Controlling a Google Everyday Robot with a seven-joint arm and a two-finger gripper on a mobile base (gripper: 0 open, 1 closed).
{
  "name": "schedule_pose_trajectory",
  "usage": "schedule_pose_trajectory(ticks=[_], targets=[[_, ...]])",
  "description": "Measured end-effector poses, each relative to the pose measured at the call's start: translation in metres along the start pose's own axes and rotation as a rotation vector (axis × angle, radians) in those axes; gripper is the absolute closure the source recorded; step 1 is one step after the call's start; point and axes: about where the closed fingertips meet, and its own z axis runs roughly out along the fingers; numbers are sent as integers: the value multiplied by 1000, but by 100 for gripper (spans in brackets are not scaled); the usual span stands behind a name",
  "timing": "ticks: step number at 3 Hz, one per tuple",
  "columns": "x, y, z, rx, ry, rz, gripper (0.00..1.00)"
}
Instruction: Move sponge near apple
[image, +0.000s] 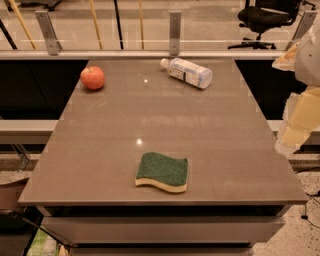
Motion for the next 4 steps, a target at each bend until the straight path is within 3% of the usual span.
schedule_pose_trajectory(ticks=[1,2,3,4], targets=[[0,0,0,0,0,0,0],[0,2,-4,1,-42,2,0],[15,8,2,-8,-148,10,0],[27,22,11,-36,-301,20,0]])
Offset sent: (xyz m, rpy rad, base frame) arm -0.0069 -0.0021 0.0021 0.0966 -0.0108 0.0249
